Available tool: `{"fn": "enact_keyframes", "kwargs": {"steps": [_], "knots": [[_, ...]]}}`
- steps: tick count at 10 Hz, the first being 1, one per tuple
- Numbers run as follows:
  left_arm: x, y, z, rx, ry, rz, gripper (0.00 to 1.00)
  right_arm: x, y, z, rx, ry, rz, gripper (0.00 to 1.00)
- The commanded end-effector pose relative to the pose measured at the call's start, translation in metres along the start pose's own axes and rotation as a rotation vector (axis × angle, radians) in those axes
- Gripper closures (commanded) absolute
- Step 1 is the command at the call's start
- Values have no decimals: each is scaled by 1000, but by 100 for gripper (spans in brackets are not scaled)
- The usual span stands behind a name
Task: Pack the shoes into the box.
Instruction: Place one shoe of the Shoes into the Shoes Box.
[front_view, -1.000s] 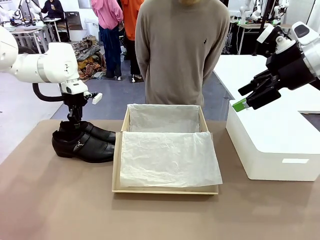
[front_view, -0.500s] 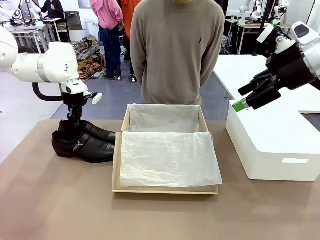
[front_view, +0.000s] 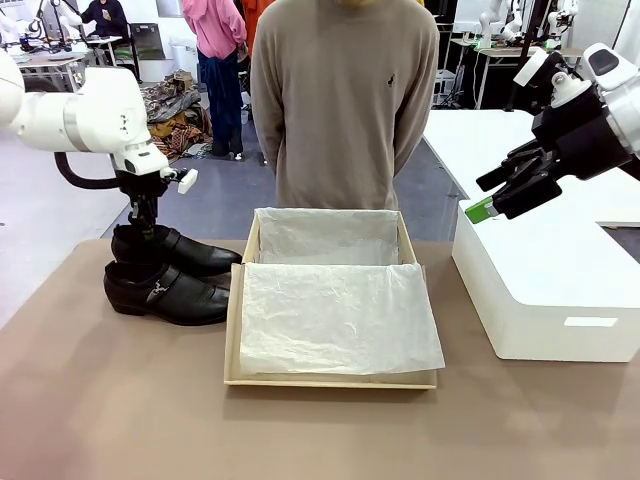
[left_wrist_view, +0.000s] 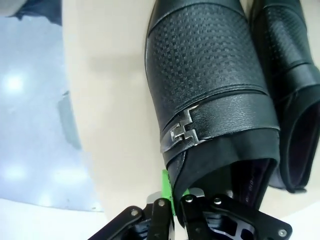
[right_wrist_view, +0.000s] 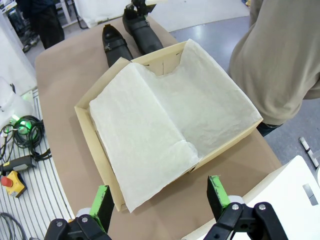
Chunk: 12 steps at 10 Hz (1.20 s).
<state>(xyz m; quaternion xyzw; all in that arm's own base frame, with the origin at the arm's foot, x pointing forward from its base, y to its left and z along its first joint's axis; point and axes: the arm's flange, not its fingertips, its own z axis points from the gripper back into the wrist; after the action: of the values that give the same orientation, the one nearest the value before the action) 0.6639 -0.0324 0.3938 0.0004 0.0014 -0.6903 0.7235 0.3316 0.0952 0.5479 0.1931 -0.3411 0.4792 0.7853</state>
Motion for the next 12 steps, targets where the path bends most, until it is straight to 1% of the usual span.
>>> {"fn": "enact_keyframes", "kwargs": {"steps": [1,3,4,6,9,12], "knots": [[-10,7,27,41,31,33,100,0,-3,-1,14,-22,15,0],[-22,15,55,97,57,66,100,0,-3,-1,14,-22,15,0],[-25,18,75,120,54,89,100,0,-3,-1,14,-22,15,0],[-15,13,110,121,14,130,100,0,-3,-1,14,-22,15,0],[35,-15,140,57,5,185,100,0,-3,-1,14,-22,15,0],[86,-43,159,88,-5,137,100,0,-3,-1,14,-22,15,0]]}}
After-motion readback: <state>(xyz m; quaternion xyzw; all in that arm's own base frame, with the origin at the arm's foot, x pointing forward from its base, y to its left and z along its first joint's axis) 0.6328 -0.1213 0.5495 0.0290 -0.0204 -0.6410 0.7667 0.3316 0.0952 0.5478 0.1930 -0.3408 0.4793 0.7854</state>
